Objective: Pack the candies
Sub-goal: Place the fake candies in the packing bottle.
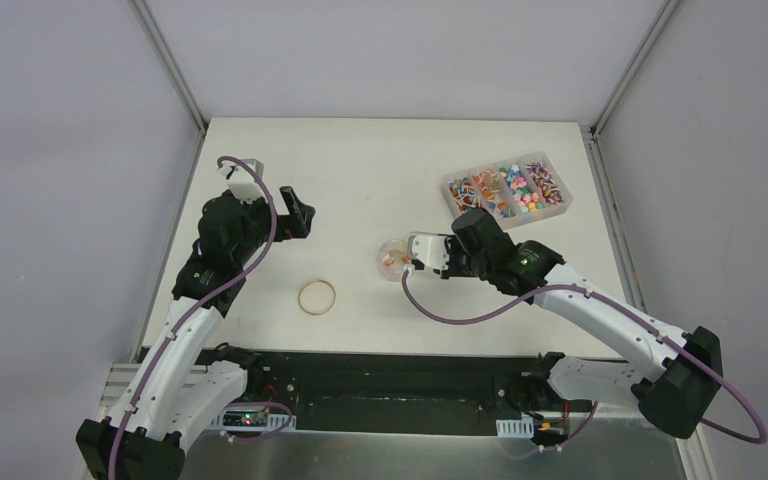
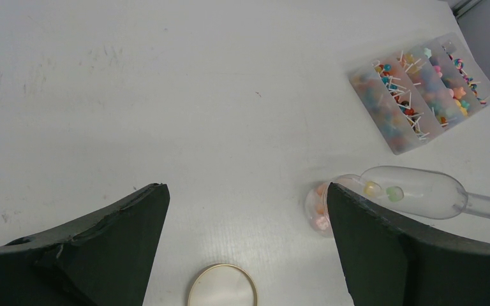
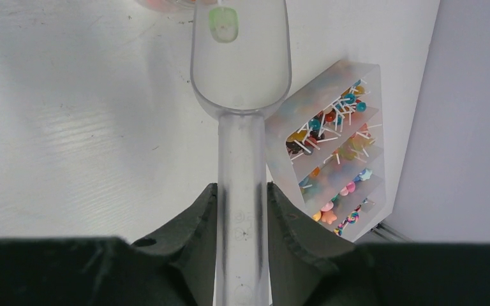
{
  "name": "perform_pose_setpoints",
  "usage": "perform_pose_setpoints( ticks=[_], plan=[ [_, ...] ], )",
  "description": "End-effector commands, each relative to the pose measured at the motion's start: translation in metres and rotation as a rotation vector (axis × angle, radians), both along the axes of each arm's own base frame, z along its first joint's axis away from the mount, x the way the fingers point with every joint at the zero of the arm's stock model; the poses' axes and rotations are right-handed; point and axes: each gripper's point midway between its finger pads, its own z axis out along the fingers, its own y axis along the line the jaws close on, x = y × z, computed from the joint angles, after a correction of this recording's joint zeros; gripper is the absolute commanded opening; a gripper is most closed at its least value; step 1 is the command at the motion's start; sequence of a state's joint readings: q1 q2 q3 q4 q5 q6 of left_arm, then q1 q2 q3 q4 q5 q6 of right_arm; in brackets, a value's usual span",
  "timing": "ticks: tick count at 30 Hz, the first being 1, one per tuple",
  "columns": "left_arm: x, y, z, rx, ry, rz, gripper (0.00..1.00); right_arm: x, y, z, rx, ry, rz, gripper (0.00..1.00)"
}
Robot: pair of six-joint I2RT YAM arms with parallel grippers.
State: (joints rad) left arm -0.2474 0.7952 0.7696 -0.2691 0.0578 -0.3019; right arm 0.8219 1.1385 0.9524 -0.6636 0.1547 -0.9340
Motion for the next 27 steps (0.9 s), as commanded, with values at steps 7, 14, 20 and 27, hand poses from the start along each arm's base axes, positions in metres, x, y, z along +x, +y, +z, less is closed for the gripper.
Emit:
perform_pose_setpoints(
  ticks=[7,14,20,27],
  plan=[
    [0.001,0.0,0.008,-0.01,-0.033,0.002,0.99,0.007,0.004,0.027,-0.012,-0.067,-0.002,0.0],
    [0.001,0.0,0.008,-0.009,-0.034,0.002,0.99,0.005,0.006,0.029,-0.005,-0.068,0.003,0.0],
    [0.001,0.0,0.009,-0.008,-0.036,0.002,0.99,0.007,0.015,0.046,0.094,-0.05,-0.064,0.0],
    [0.0,0.0,0.009,-0.009,-0.036,-0.003,0.99,0.03,0.008,0.064,0.159,-0.063,-0.298,0.0]
  ],
)
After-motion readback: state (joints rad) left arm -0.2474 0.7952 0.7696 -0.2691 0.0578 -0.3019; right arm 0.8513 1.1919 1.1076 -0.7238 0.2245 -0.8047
